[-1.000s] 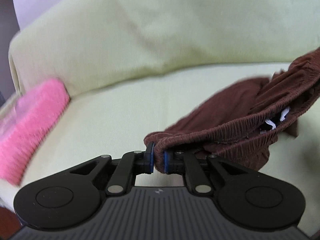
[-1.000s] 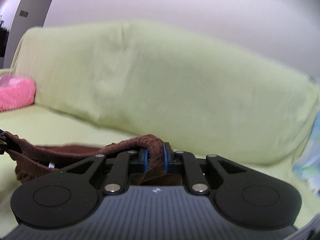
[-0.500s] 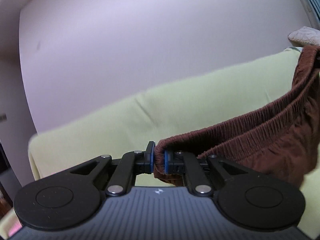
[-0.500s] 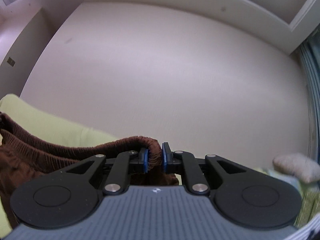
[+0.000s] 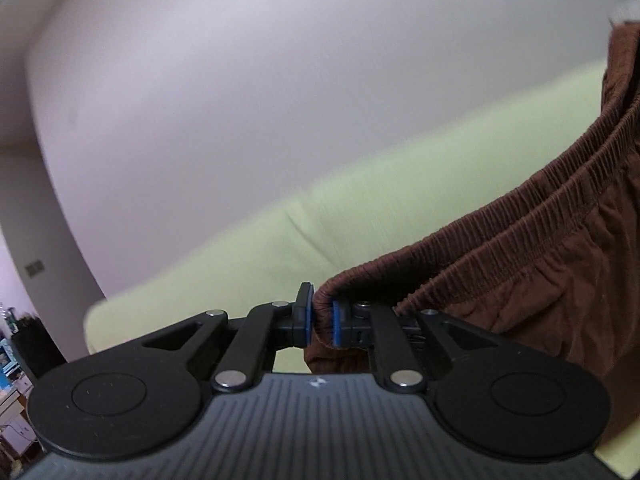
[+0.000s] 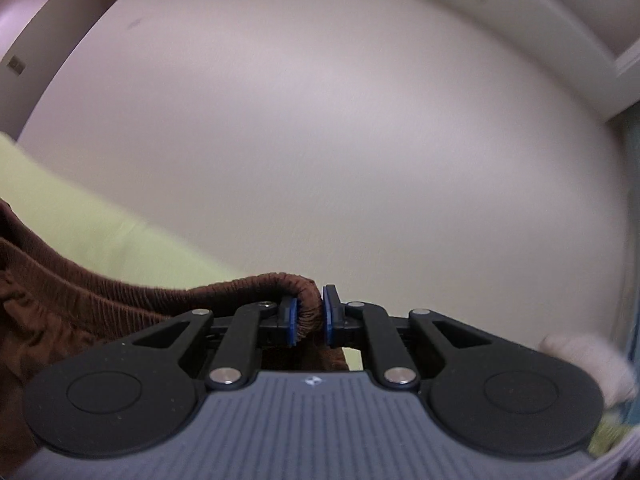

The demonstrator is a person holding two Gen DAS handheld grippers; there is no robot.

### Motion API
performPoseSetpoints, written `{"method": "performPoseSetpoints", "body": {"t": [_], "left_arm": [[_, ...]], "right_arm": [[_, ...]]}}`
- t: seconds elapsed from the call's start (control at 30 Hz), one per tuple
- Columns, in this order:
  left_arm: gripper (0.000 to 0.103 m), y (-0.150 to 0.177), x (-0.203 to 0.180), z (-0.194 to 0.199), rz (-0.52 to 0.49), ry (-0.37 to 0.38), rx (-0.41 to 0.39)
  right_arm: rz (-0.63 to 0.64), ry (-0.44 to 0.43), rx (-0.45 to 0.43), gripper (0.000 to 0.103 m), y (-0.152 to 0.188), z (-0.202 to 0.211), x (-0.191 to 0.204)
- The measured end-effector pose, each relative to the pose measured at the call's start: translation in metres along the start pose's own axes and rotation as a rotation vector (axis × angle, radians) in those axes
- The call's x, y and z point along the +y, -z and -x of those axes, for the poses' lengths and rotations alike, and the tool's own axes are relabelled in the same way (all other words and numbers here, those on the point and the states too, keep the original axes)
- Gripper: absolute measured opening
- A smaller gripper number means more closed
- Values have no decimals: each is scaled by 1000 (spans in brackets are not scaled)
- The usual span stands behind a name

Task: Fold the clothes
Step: 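Lift the garment by its waistband with both grippers and shake it out, then lay the garment flat on the sofa seat and open both grippers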

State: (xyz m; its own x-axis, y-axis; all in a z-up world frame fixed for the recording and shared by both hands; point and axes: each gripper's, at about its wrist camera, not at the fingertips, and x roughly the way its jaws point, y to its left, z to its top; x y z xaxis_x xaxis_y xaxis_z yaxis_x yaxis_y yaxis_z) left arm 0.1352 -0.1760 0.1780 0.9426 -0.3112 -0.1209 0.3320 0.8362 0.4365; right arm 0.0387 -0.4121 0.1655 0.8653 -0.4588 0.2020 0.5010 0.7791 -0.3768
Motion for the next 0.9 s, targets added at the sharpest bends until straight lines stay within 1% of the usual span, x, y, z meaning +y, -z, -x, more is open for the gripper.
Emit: {"method": "performPoseSetpoints", "body": {"t": [0.07, 0.1, 0.13, 0.2, 0.23, 0.27, 0.3, 0.33, 0.37, 0.4, 0.43, 0.47, 0.5, 0.53, 0.6, 0.63, 0.67, 0.73, 0.8, 0.87, 0.9], "left_arm": [[17, 14, -7, 18, -17, -18, -34], [18, 29, -15, 26, -37, -18, -38], [18, 52, -29, 35, -65, -12, -29], [20, 108, -61, 41, -127, 36, 41], [20, 137, -78, 43, -158, 64, 81], [20, 158, -90, 43, -178, 90, 118], [21, 191, -107, 39, -198, 140, 197], [23, 231, -126, 34, -216, 207, 306], [24, 257, -137, 30, -225, 252, 382], [24, 288, -149, 27, -232, 299, 485], [29, 317, -158, 25, -234, 337, 586], [31, 332, -160, 27, -233, 352, 628], [31, 342, -160, 31, -232, 359, 647], [40, 347, -157, 35, -230, 360, 650], [54, 348, -143, 43, -213, 357, 632], [56, 346, -132, 46, -192, 357, 622], [56, 346, -124, 54, -161, 365, 611], [65, 336, -105, 72, -110, 390, 606], [65, 329, -88, 69, -61, 406, 603], [65, 325, -80, 74, 14, 419, 594], [65, 325, -75, 73, 59, 428, 593]], "right_arm": [[2, 13, -19, 9, 1, 22, -4], [22, 21, -14, 9, 10, 38, 1], [36, 25, -2, 9, 22, 52, 7], [41, 18, 60, 9, 56, 73, 19], [38, 7, 123, 9, 83, 89, 29], [34, -4, 187, 9, 110, 105, 38], [22, -20, 284, 9, 147, 124, 52], [2, -44, 411, 9, 190, 144, 68], [-6, -61, 486, 9, 213, 152, 76], [-17, -90, 593, 9, 244, 165, 88], [-23, -140, 726, 9, 280, 184, 104], [-16, -179, 790, 10, 294, 196, 112], [-1, -208, 817, 10, 302, 209, 117], [23, -250, 839, 15, 309, 226, 124], [38, -282, 842, 26, 306, 237, 125], [18, -284, 848, 42, 300, 239, 120], [-9, -286, 854, 55, 296, 242, 115], [-137, -277, 849, 63, 286, 246, 90], [-246, -266, 840, 64, 286, 259, 63], [-375, -244, 843, 64, 290, 255, 43], [-417, -231, 863, 64, 296, 250, 40]]}}
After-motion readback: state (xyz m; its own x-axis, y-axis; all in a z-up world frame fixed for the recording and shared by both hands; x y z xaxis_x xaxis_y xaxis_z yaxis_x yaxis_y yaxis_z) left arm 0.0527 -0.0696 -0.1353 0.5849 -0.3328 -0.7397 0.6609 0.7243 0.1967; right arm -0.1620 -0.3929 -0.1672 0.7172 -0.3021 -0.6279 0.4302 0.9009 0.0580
